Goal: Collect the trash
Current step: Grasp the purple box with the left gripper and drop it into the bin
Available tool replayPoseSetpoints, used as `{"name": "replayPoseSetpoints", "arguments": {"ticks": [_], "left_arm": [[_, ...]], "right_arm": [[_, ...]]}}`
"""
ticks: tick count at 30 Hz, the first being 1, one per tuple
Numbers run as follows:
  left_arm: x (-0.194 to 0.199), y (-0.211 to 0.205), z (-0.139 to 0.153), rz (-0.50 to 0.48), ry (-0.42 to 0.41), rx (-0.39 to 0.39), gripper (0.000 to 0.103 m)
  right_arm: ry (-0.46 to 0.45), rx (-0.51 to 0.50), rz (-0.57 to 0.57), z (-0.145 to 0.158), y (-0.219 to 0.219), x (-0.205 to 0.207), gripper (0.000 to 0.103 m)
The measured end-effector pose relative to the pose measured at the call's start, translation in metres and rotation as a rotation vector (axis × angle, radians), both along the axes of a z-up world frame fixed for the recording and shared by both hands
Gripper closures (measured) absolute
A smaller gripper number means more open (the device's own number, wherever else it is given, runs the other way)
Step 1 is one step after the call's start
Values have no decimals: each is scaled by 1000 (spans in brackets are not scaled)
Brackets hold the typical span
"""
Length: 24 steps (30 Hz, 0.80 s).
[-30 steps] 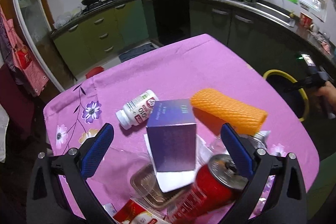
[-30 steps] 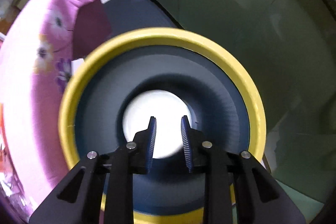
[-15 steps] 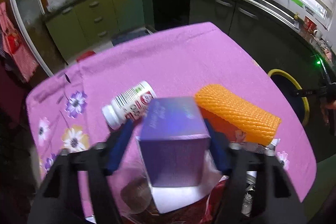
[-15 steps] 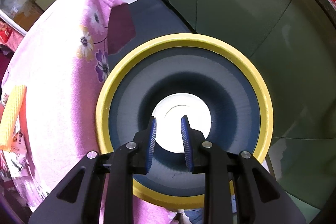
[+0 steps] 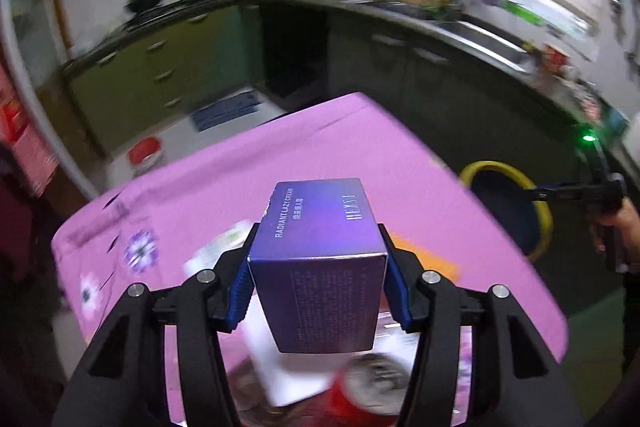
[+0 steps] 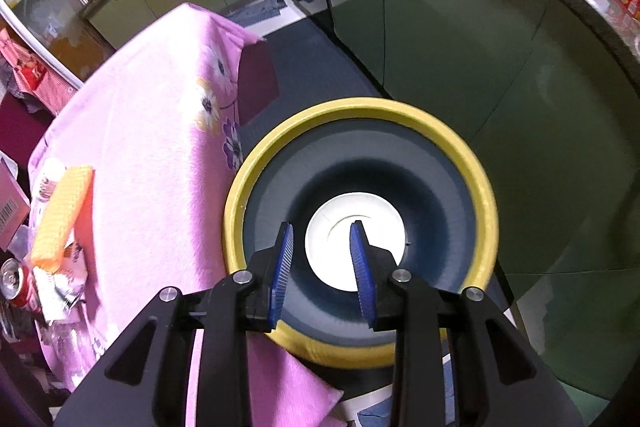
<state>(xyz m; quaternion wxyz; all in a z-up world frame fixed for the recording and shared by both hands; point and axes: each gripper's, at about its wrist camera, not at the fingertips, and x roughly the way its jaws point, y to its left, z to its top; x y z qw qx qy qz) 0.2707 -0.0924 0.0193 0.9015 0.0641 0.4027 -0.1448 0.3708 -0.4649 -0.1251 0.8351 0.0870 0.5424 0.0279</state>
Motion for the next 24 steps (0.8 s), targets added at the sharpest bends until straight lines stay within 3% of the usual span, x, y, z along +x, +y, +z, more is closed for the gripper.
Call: {"name": "replayPoseSetpoints", "arguments": {"ticks": [4, 8, 13, 19, 22, 24], "left_arm": [[1, -70, 19, -190, 18, -23, 51], [8, -148, 19, -351, 64, -22, 51], [22, -255, -15, -501, 121, 35, 51], [49, -328, -77, -515, 252, 115, 50], [61, -341, -100, -482, 277, 138, 50], [66, -343, -109, -463, 295, 141, 44]], "right_arm": [[-47, -27, -40, 21, -21, -29, 73], [-66, -41, -79, 31, -43, -52, 73], [-68, -31, -121, 32, -72, -78, 73], [-57, -18, -154, 22, -95, -91, 73], [-52, -12, -164, 19, -103, -97, 73], [-48, -8, -167, 17, -105, -100, 73]]}}
